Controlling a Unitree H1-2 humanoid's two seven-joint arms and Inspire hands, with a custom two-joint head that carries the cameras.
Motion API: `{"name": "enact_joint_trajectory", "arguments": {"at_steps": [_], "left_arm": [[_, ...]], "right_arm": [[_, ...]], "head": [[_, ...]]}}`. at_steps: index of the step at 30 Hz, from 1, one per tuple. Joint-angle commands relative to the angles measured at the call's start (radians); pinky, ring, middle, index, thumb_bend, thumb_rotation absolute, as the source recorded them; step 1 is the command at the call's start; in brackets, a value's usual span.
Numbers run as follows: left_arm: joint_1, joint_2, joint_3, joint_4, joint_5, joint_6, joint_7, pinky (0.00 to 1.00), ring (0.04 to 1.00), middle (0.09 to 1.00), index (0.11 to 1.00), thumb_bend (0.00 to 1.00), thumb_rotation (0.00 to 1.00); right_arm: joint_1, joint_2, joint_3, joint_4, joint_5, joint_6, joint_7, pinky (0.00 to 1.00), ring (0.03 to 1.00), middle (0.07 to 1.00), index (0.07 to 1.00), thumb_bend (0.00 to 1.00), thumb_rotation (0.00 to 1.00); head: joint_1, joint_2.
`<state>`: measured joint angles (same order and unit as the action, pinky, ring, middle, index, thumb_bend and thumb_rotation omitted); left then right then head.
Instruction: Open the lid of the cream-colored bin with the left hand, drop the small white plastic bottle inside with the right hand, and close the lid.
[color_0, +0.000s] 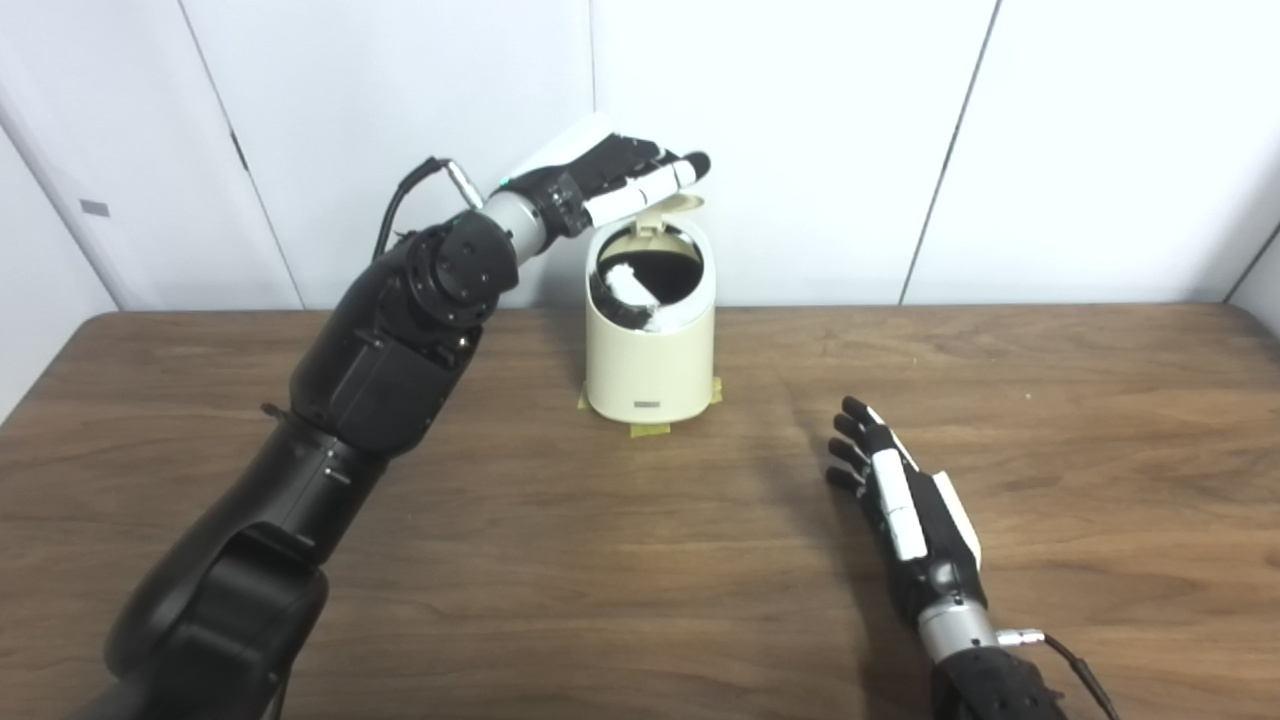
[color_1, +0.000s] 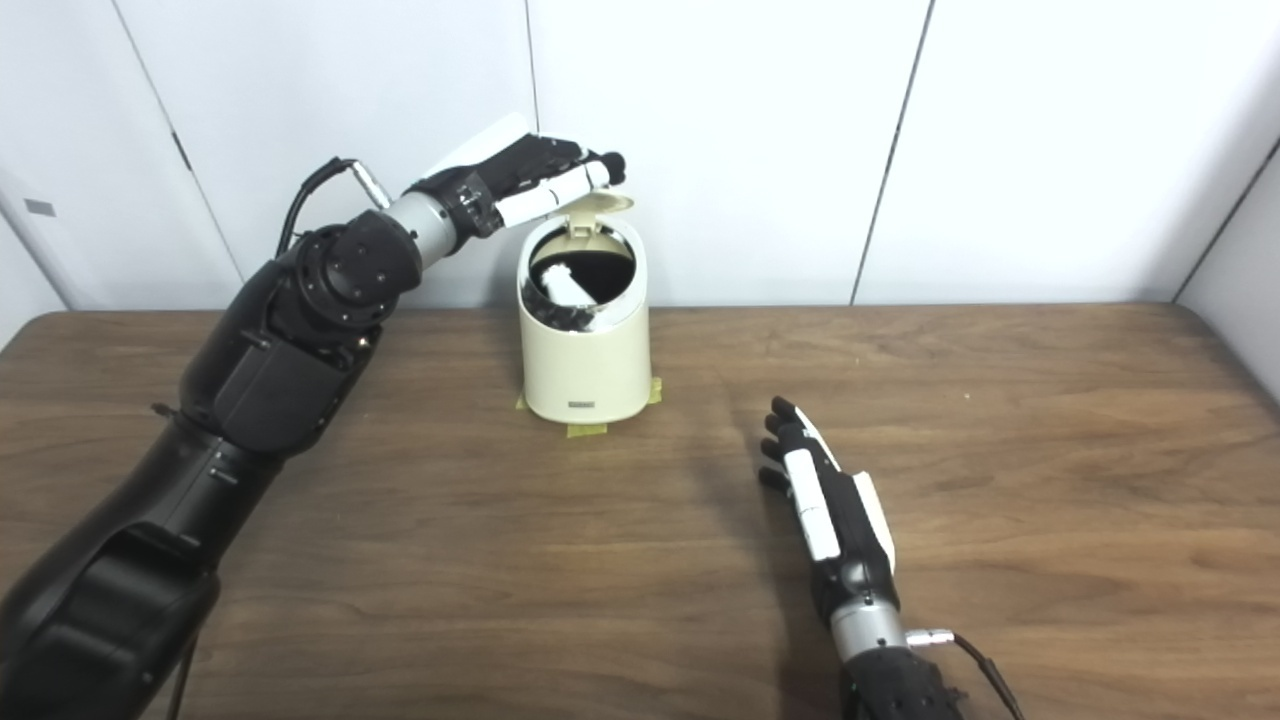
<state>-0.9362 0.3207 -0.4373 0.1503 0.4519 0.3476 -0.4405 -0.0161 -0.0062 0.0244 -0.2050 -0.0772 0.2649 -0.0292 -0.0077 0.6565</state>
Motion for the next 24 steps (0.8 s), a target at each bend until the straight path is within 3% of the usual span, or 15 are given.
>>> {"name": "enact_joint_trajectory", "arguments": {"at_steps": [1,5,10,17,24], "left_arm": [[-0.057,0.024,-0.001,-0.043,0.053,-0.008,-0.001,0.8,0.811,0.773,0.78,0.56,1.0],[-0.048,0.039,-0.031,-0.062,0.128,-0.04,-0.003,0.7,0.753,0.763,0.788,0.56,1.0],[-0.026,0.053,-0.079,-0.084,0.223,-0.047,-0.032,0.68,0.755,0.784,0.797,0.57,1.0],[0.023,0.067,-0.117,-0.12,0.309,-0.043,-0.132,0.87,0.856,0.842,0.833,0.59,1.0],[0.076,0.066,-0.117,-0.145,0.352,-0.04,-0.193,0.87,0.877,0.862,0.848,0.59,1.0]], "right_arm": [[-0.03,0.0,0.004,-0.009,-0.01,-0.004,0.001,0.84,0.889,0.907,0.92,0.57,1.0],[-0.03,-0.003,0.007,-0.011,-0.024,0.01,-0.002,0.81,0.875,0.897,0.916,0.57,1.0],[-0.03,-0.01,0.016,-0.013,-0.055,0.017,-0.004,0.78,0.858,0.884,0.915,0.56,1.0],[-0.032,-0.015,0.024,-0.015,-0.076,0.023,-0.002,0.76,0.845,0.876,0.916,0.5,1.0],[-0.03,-0.019,0.026,-0.021,-0.083,0.029,0.002,0.75,0.841,0.874,0.918,0.52,1.0]], "head": [[-0.001,0.001],[-0.002,0.004],[-0.005,0.009],[-0.006,0.013],[-0.004,0.017]]}}
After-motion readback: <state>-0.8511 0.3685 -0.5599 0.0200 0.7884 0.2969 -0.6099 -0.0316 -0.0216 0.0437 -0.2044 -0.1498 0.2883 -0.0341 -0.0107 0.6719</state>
